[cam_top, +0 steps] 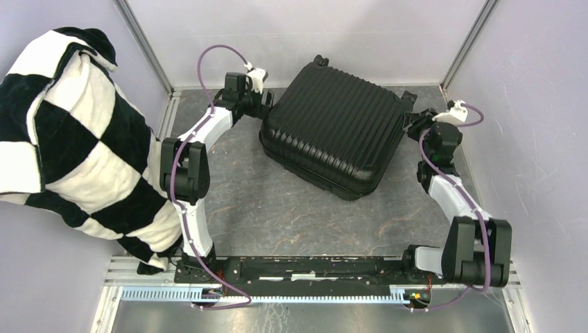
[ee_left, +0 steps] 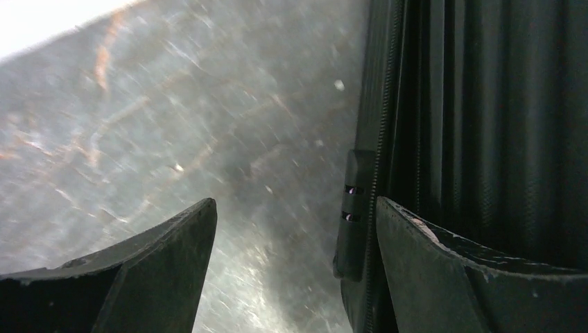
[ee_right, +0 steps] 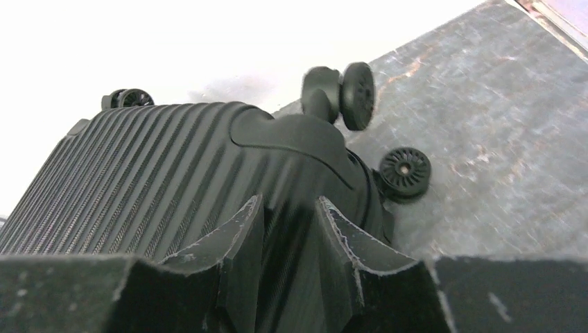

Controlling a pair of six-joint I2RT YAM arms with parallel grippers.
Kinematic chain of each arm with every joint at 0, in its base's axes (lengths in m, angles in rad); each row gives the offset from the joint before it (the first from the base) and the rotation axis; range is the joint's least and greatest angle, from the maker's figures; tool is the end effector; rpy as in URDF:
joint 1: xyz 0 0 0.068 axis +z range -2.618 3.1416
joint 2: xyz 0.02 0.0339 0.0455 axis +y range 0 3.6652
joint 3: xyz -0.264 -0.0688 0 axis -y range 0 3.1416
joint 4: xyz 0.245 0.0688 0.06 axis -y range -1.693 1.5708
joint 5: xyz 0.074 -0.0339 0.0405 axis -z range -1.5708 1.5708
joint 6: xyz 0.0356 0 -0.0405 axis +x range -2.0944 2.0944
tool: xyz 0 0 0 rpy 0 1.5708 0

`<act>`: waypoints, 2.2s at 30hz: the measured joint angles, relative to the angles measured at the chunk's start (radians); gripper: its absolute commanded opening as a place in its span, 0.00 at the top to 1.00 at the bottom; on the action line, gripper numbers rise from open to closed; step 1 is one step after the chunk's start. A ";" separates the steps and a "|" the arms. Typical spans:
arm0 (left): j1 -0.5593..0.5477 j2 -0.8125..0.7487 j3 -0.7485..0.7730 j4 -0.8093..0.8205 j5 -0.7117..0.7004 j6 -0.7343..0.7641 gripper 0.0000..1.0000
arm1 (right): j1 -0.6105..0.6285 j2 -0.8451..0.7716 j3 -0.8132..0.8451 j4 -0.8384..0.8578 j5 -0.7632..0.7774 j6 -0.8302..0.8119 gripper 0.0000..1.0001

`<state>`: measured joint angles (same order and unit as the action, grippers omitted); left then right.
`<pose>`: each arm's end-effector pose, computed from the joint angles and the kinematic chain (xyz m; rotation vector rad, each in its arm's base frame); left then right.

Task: Pack the luggage

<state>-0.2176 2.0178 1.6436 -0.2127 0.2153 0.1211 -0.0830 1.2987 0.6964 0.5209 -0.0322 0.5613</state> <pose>0.4618 -0.1099 0.2576 0.4857 2.1009 -0.2880 0.2932 -0.0232 0.2695 0.5042 1.5886 0.3899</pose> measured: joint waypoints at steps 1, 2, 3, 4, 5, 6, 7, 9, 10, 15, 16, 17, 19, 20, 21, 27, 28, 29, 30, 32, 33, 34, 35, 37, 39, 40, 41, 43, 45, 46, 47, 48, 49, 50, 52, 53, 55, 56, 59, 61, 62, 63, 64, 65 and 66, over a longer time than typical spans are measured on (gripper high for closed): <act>-0.001 -0.008 -0.026 -0.006 0.016 0.008 0.09 | -0.013 -0.022 -0.017 -0.002 -0.002 0.010 0.59; -0.005 -0.016 -0.056 -0.008 0.029 0.018 0.10 | -0.029 -0.053 -0.035 -0.018 0.003 0.019 0.59; -0.006 -0.027 -0.077 -0.002 0.038 0.021 0.10 | -0.043 -0.084 -0.050 -0.041 0.014 0.021 0.59; -0.008 -0.042 -0.091 -0.002 0.043 0.031 0.10 | -0.063 -0.114 -0.061 -0.078 0.034 0.022 0.59; -0.009 -0.057 -0.105 -0.005 0.049 0.040 0.10 | -0.087 -0.130 -0.069 -0.106 0.058 0.021 0.59; -0.011 -0.066 -0.114 -0.006 0.050 0.044 0.10 | -0.106 -0.133 -0.069 -0.130 0.079 0.018 0.59; -0.014 -0.074 -0.123 -0.006 0.051 0.051 0.10 | -0.122 -0.125 -0.067 -0.148 0.098 0.015 0.58; -0.016 -0.082 -0.133 -0.006 0.052 0.053 0.10 | -0.145 -0.077 -0.054 -0.185 0.134 0.010 0.58; -0.016 -0.082 -0.135 -0.005 0.053 0.052 0.10 | -0.149 -0.037 -0.043 -0.204 0.148 0.006 0.59; -0.016 -0.091 -0.146 0.001 0.053 0.052 0.12 | -0.148 0.197 0.064 -0.266 0.102 -0.022 0.62; -0.016 -0.095 -0.153 0.004 0.053 0.052 0.12 | -0.140 0.248 0.104 -0.280 0.074 -0.033 0.62; -0.016 -0.101 -0.161 0.006 0.054 0.052 0.12 | -0.132 0.301 0.154 -0.295 0.044 -0.047 0.62; -0.016 -0.113 -0.175 0.009 0.054 0.052 0.13 | -0.105 0.369 0.230 -0.313 -0.013 -0.076 0.62; -0.016 -0.120 -0.185 0.010 0.053 0.052 0.13 | -0.088 0.388 0.259 -0.325 -0.020 -0.101 0.62; -0.013 -0.133 -0.201 0.010 0.052 0.052 0.14 | -0.083 0.397 0.275 -0.328 -0.026 -0.116 0.62; 0.002 -0.234 -0.307 -0.026 0.046 0.061 0.14 | -0.029 0.433 0.314 -0.311 -0.066 -0.164 0.62; 0.005 -0.256 -0.325 -0.042 0.045 0.069 0.14 | -0.013 0.444 0.324 -0.306 -0.066 -0.169 0.63; 0.008 -0.275 -0.338 -0.054 0.043 0.074 0.14 | 0.000 0.453 0.336 -0.302 -0.066 -0.174 0.63; 0.013 -0.299 -0.356 -0.068 0.042 0.076 0.14 | 0.015 0.465 0.348 -0.297 -0.066 -0.179 0.63; 0.019 -0.351 -0.386 -0.093 0.042 0.078 0.14 | 0.046 0.483 0.367 -0.290 -0.072 -0.188 0.64; 0.022 -0.383 -0.407 -0.104 0.035 0.079 0.14 | 0.064 0.495 0.379 -0.285 -0.080 -0.194 0.63; 0.025 -0.417 -0.427 -0.114 0.022 0.081 0.14 | 0.073 0.503 0.389 -0.282 -0.089 -0.198 0.63; 0.028 -0.453 -0.450 -0.125 0.011 0.082 0.14 | 0.085 0.515 0.402 -0.282 -0.101 -0.203 0.63; 0.032 -0.521 -0.486 -0.152 -0.017 0.082 0.14 | 0.107 0.536 0.426 -0.282 -0.130 -0.213 0.62; 0.034 -0.580 -0.515 -0.167 -0.058 0.082 0.13 | 0.125 0.547 0.439 -0.283 -0.163 -0.228 0.61; 0.034 -0.604 -0.525 -0.174 -0.080 0.080 0.12 | 0.133 0.547 0.439 -0.286 -0.175 -0.239 0.60; 0.035 -0.623 -0.533 -0.180 -0.101 0.076 0.12 | 0.140 0.547 0.439 -0.294 -0.178 -0.249 0.59; 0.044 -0.644 -0.539 -0.195 -0.137 0.056 0.09 | 0.153 0.535 0.421 -0.294 -0.171 -0.263 0.58; 0.066 -0.644 -0.540 -0.201 -0.137 0.026 0.05 | 0.157 0.486 0.337 -0.275 -0.168 -0.255 0.58; 0.082 -0.639 -0.540 -0.203 -0.126 0.007 0.02 | 0.156 0.452 0.278 -0.261 -0.171 -0.246 0.58; 0.100 -0.632 -0.540 -0.206 -0.112 -0.013 0.01 | 0.152 0.405 0.198 -0.249 -0.176 -0.233 0.58; 0.114 -0.626 -0.539 -0.209 -0.097 -0.029 0.00 | 0.144 0.364 0.130 -0.248 -0.181 -0.225 0.58; 0.132 -0.617 -0.533 -0.222 -0.080 -0.046 0.00 | 0.136 0.327 0.069 -0.251 -0.187 -0.218 0.58; 0.150 -0.605 -0.523 -0.239 -0.065 -0.059 0.00 | 0.129 0.294 0.018 -0.253 -0.191 -0.216 0.57; 0.179 -0.593 -0.497 -0.272 -0.040 -0.073 0.00 | 0.115 0.224 -0.075 -0.261 -0.192 -0.214 0.58; 0.192 -0.592 -0.486 -0.282 -0.028 -0.078 0.00 | 0.111 0.188 -0.113 -0.263 -0.191 -0.213 0.58; 0.211 -0.600 -0.474 -0.291 -0.022 -0.079 0.00 | 0.112 0.123 -0.167 -0.268 -0.190 -0.213 0.58; 0.215 -0.610 -0.474 -0.295 -0.022 -0.079 0.00 | 0.122 0.096 -0.180 -0.274 -0.186 -0.214 0.58; 0.216 -0.650 -0.477 -0.317 -0.028 -0.079 0.00 | 0.184 0.042 -0.175 -0.288 -0.161 -0.225 0.58; 0.216 -0.689 -0.486 -0.322 -0.035 -0.080 0.00 | 0.228 0.016 -0.167 -0.314 -0.117 -0.240 0.58; 0.216 -0.709 -0.492 -0.325 -0.042 -0.080 0.00 | 0.247 0.008 -0.163 -0.330 -0.099 -0.246 0.58; 0.216 -0.729 -0.497 -0.329 -0.051 -0.080 0.00 | 0.271 0.000 -0.158 -0.352 -0.082 -0.252 0.58; 0.216 -0.743 -0.500 -0.331 -0.056 -0.080 0.00 | 0.292 -0.007 -0.152 -0.371 -0.071 -0.257 0.58; 0.216 -0.753 -0.505 -0.331 -0.058 -0.080 0.00 | 0.308 -0.013 -0.146 -0.385 -0.065 -0.262 0.57; 0.216 -0.761 -0.509 -0.332 -0.059 -0.080 0.00 | 0.322 -0.021 -0.141 -0.398 -0.061 -0.268 0.56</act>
<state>-0.0017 1.2572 1.1347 -0.5442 0.1566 0.0406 0.2386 1.2778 0.5556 0.1230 -0.0929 0.2935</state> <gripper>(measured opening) 0.993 0.420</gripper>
